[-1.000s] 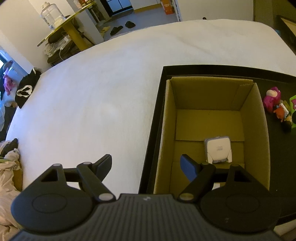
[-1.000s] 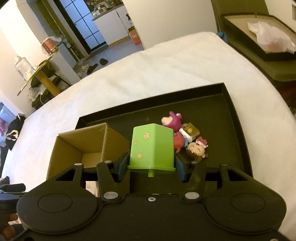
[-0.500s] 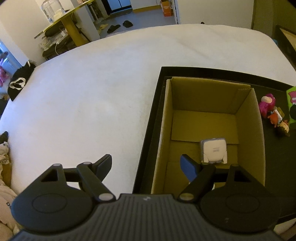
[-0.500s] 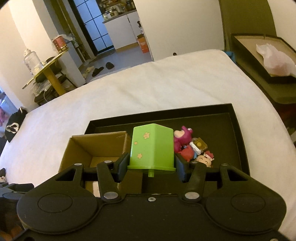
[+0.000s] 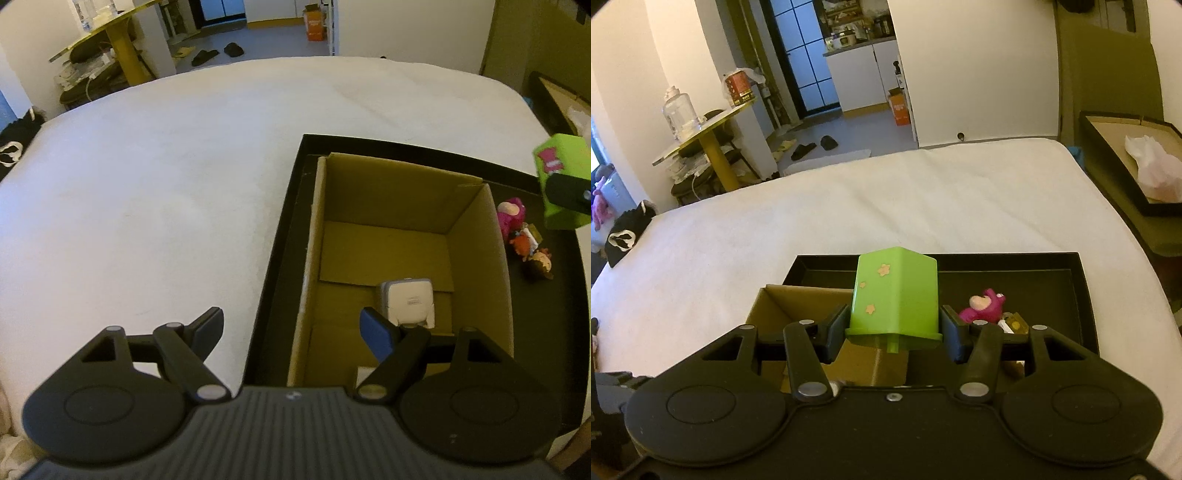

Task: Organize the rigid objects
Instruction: 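Carry the green box with the right gripper over the cardboard box, then lower the green box into the cardboard box and open the right gripper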

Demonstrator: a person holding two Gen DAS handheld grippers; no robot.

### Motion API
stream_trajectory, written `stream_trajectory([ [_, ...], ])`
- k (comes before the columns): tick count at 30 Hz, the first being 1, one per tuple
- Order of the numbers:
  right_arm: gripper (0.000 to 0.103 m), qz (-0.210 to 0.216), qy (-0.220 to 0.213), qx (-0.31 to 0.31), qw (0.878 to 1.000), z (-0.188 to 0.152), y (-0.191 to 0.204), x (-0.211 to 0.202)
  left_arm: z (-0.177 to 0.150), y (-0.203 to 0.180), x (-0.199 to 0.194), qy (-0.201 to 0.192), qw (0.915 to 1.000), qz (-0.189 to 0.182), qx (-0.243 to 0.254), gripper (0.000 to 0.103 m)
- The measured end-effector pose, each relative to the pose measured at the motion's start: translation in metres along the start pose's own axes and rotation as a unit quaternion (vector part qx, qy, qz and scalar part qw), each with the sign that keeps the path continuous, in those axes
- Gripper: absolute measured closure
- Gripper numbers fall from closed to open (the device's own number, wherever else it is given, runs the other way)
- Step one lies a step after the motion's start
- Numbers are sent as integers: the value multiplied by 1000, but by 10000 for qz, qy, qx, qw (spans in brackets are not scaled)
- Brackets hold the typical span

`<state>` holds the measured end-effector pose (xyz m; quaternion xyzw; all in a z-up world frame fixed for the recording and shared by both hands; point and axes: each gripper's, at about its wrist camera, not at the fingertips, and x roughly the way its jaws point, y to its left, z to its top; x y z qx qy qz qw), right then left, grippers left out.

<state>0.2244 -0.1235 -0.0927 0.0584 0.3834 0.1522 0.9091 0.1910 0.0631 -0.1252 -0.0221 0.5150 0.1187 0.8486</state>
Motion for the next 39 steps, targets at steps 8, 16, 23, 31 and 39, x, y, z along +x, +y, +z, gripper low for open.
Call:
stream_trajectory([
  [8, 51, 33, 144, -222, 9996, -1, 26, 7, -3, 9, 6, 3, 9993, -354, -146, 29],
  [16, 51, 99, 440, -398, 9982, -11, 53, 22, -8, 21, 14, 58, 9981, -517, -327, 61],
  [23, 51, 50, 745, -418, 9963, -23, 70, 44, -13, 30, 25, 173, 9949, -861, -489, 91],
  [31, 51, -36, 946, -347, 9949, -30, 77, 60, -14, 27, 28, 115, 9952, -889, -390, 93],
  [39, 47, 21, 1097, -158, 9938, -35, 70, 57, -15, 28, 28, 129, 9950, -891, -424, 93],
])
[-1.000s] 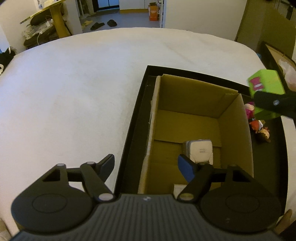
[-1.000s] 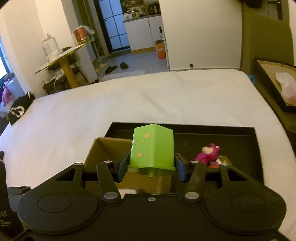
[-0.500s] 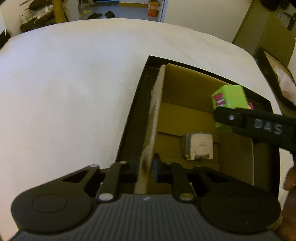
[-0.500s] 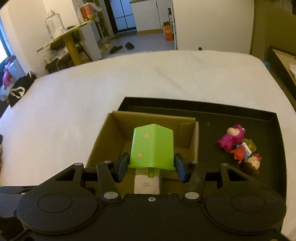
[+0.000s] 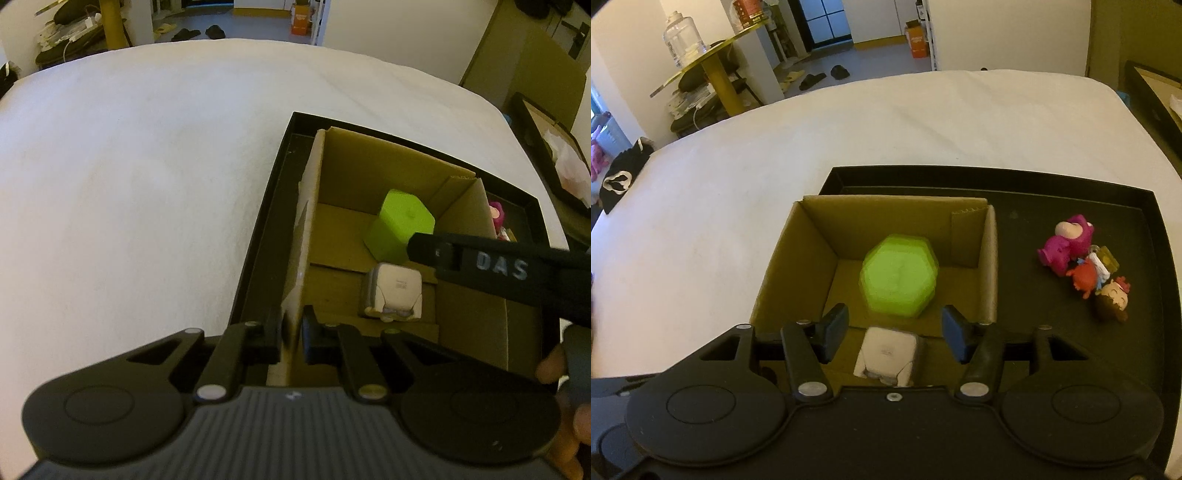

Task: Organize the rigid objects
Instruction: 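Lower the green box into the cardboard box and open the right gripper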

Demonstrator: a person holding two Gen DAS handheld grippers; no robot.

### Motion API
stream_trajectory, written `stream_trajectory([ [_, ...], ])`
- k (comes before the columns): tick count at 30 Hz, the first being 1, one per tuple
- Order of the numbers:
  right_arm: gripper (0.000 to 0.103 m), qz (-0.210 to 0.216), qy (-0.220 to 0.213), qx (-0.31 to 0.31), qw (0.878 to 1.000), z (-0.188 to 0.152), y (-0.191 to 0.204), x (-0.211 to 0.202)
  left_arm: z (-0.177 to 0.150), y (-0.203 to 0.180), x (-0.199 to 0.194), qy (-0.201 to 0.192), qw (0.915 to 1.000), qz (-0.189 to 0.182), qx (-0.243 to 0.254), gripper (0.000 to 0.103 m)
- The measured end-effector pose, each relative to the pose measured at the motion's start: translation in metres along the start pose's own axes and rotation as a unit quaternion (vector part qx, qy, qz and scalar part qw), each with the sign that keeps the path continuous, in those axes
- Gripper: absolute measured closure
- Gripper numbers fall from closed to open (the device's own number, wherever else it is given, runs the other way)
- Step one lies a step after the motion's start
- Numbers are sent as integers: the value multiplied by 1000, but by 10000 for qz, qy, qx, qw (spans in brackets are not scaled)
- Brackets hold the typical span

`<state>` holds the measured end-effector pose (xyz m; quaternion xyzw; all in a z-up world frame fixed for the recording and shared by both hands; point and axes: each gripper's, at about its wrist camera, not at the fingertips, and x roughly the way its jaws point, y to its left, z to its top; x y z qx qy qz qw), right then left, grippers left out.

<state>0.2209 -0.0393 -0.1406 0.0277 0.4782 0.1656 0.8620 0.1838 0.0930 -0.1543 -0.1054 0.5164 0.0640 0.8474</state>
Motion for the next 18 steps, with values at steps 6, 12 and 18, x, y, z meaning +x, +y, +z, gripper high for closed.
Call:
stream_trajectory([
  [6, 43, 38, -138, 23, 9999, -3, -7, -16, 1, -2, -1, 24, 10000, 62, 35, 93],
  [12, 34, 84, -419, 99, 9990, 1, -18, -38, 4, -4, 0, 87, 9998, 162, -3, 93],
  [18, 29, -30, -663, 164, 9977, 5, -36, -51, 5, -8, -2, 103, 9994, 326, 57, 90],
])
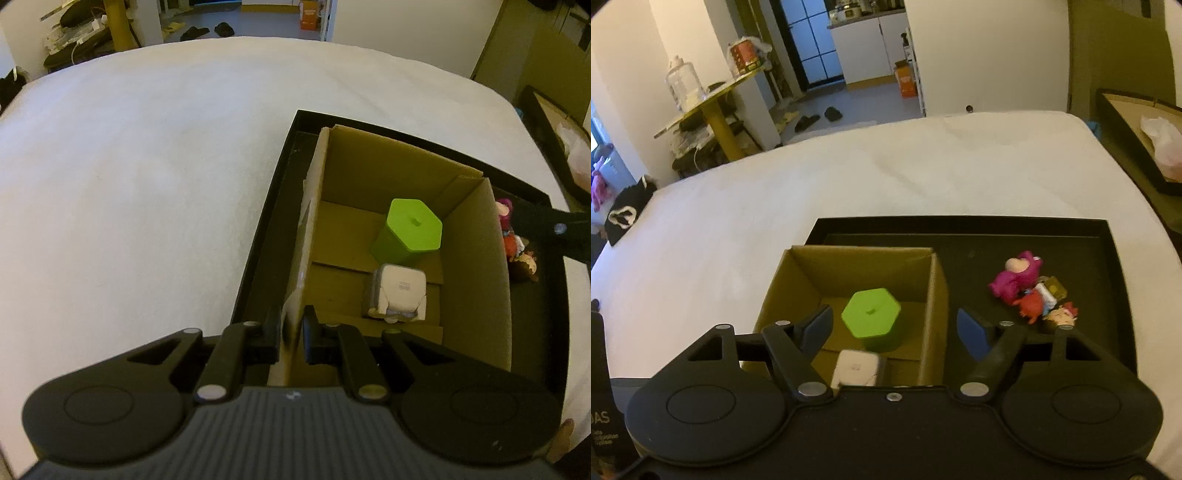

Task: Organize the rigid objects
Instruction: 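Lower the green box into the cardboard box and open the right gripper, then move the right gripper out of the box to the brown-haired boy figurine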

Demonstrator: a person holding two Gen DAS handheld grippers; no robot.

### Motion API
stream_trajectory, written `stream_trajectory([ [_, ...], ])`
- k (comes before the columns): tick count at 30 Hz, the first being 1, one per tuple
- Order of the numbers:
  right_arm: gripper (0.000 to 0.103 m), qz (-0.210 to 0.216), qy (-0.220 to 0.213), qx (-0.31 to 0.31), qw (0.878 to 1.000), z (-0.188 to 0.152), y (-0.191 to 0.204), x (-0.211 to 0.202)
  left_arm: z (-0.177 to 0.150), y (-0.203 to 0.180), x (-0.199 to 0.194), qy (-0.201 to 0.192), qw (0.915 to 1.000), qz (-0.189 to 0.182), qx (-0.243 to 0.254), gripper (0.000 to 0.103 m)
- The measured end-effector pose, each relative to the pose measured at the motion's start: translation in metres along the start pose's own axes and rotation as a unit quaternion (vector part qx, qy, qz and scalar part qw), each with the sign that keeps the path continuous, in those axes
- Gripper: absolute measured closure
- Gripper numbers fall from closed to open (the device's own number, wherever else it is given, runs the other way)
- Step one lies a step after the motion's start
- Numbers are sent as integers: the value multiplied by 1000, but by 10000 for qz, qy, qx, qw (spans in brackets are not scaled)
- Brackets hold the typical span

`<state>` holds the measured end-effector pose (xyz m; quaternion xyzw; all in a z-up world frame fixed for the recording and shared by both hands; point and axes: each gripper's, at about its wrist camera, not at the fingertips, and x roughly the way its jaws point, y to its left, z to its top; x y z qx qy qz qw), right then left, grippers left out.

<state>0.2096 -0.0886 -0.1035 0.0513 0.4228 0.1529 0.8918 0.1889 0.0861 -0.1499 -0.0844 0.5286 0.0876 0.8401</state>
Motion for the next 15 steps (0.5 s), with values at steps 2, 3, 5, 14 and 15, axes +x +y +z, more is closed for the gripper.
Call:
stream_trajectory([
  [2, 29, -27, -8, 73, 10000, 0, -8, -1, 1, -1, 0, 56, 9999, 92, 33, 89],
  [3, 29, -42, -13, 106, 9999, 0, -13, -2, 1, -3, 1, 101, 9999, 111, 47, 89],
  [5, 29, -68, -21, 167, 9998, -1, -21, -4, 3, -4, 0, 146, 9998, 150, 73, 89],
  [14, 20, -90, -66, 360, 9993, -6, -51, -7, 9, -12, -6, 37, 9983, 548, 182, 68],
  [15, 20, -90, -75, 373, 9992, -6, -54, -8, 9, -13, -7, 7, 9982, 567, 185, 67],
])
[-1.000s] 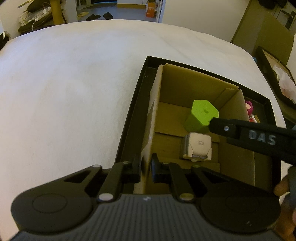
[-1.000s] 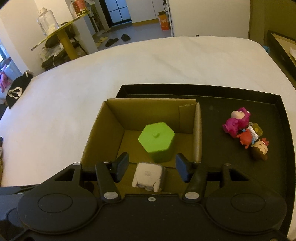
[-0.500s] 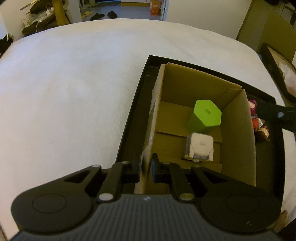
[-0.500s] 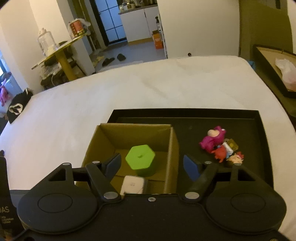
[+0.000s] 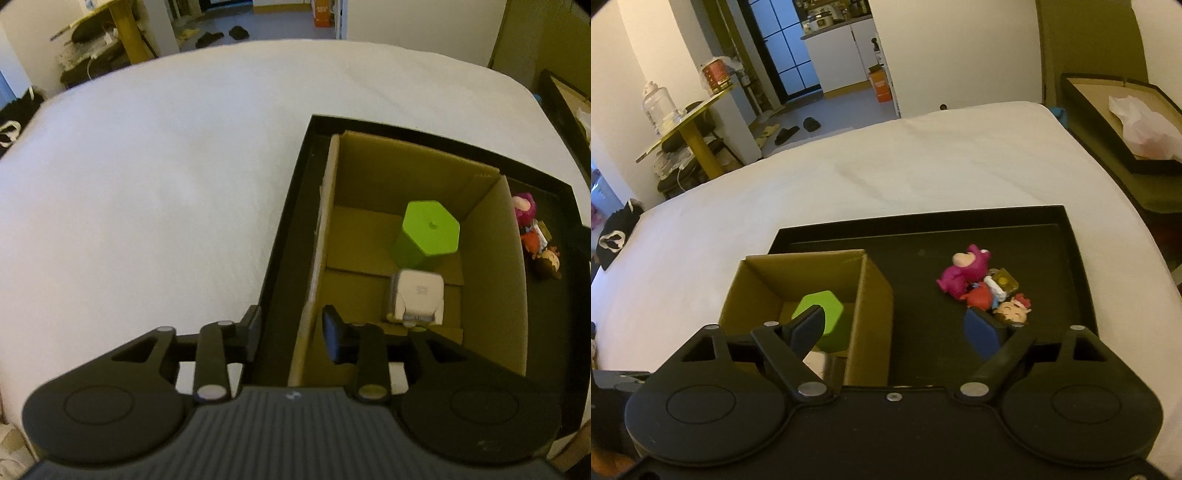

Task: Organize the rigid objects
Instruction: 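Move the right gripper out of the box to the brown-haired boy figurine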

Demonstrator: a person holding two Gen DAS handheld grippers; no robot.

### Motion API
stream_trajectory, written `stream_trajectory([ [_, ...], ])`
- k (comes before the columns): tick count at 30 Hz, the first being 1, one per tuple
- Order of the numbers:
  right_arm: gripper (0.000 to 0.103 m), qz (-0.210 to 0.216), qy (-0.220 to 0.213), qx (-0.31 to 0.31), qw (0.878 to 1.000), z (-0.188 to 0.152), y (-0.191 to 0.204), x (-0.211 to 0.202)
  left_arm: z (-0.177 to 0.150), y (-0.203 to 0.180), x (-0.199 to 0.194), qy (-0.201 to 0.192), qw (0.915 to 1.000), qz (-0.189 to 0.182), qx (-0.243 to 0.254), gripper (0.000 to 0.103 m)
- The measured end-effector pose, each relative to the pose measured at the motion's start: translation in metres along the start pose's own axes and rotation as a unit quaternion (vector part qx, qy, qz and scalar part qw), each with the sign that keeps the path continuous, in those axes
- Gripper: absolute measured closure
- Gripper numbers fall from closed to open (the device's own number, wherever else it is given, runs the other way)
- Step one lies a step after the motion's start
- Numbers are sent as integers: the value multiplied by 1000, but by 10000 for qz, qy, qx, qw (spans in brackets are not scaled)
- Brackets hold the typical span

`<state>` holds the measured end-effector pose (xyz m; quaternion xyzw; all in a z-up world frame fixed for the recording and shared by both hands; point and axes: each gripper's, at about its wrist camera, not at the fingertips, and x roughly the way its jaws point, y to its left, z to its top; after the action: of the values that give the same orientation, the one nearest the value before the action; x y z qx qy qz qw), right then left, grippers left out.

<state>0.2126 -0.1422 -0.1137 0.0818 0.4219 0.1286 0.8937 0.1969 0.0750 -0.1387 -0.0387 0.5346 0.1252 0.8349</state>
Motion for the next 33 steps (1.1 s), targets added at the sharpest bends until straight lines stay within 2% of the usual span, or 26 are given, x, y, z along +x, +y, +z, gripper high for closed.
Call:
stream_trajectory([
  [10, 20, 14, -17, 118, 9999, -1, -37, -2, 3, -16, -11, -89, 9997, 198, 118, 64],
  [13, 20, -2, -26, 156, 9999, -1, -48, 0, 5, -23, -14, -85, 9994, 270, 199, 54],
  [15, 19, 0, -38, 194, 9998, -1, -56, 0, 6, -29, -16, -119, 9990, 335, 267, 44],
  [18, 19, 4, -44, 244, 9997, -2, -66, 2, 7, -35, -17, -148, 9981, 489, 344, 37],
  [27, 12, 45, -71, 437, 9990, -9, -87, 13, 9, -50, -12, -126, 9954, 853, 421, 33],
  [33, 11, -127, -42, 460, 9989, -15, -93, 29, 12, -58, -8, -154, 9926, 1104, 486, 31],
])
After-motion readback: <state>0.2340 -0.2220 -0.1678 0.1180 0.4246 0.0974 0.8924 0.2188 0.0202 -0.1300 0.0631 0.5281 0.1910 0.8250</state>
